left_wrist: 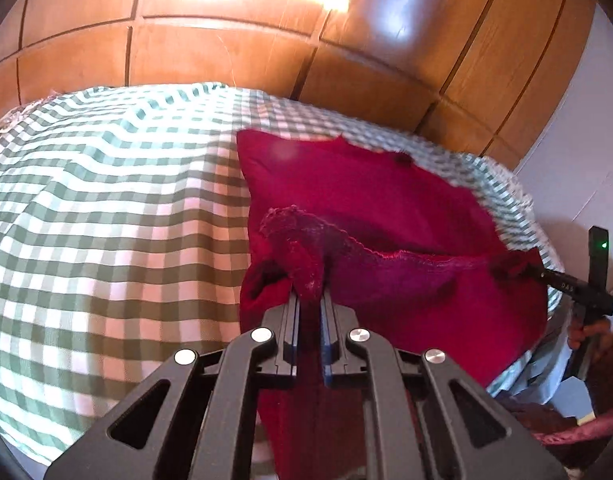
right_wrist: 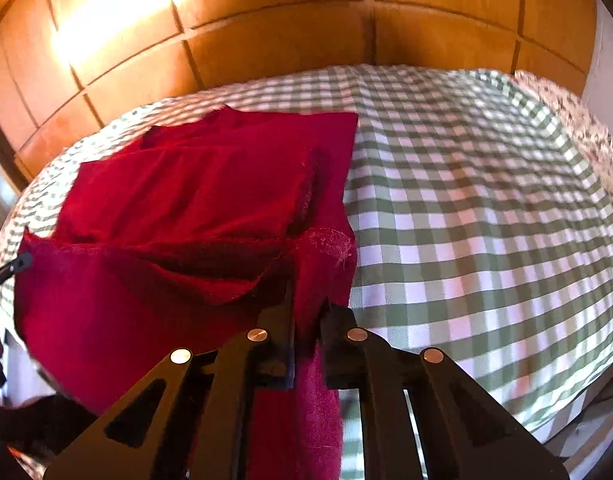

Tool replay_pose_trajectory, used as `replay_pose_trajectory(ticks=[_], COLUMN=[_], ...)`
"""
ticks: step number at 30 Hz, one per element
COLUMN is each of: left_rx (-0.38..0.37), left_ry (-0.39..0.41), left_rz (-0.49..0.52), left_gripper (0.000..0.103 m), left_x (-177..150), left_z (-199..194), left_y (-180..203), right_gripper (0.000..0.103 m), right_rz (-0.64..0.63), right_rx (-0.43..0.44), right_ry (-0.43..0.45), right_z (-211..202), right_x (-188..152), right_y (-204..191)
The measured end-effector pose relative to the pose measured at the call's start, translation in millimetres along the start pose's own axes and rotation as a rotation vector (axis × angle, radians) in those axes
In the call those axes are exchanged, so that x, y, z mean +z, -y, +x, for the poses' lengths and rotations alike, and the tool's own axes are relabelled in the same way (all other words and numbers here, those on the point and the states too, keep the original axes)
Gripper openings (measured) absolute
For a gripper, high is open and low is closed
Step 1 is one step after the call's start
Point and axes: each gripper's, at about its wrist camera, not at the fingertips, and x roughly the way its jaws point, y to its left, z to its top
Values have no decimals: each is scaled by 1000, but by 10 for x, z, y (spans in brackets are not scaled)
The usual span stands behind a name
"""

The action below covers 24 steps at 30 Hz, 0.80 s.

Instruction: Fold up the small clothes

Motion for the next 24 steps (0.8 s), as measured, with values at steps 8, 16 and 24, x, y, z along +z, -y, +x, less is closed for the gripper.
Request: replay_pose_trajectory(ticks=[8,16,24], left_rx=[-39,80,245], left_ry=[114,130,34], left_rz=[-5,-15,-55], left_gripper=[7,7,7], left_x=[506,1224,1466], left_z=[-97,520,1331], left_y=[63,-11,-240], right_gripper=[7,7,7], right_rz=[22,104,181], right_rx=[36,29,-54], right_ry=[92,123,56], right_z=[-391,53,1026], right_x=[294,1013,1585], right_y=[-18,108,202])
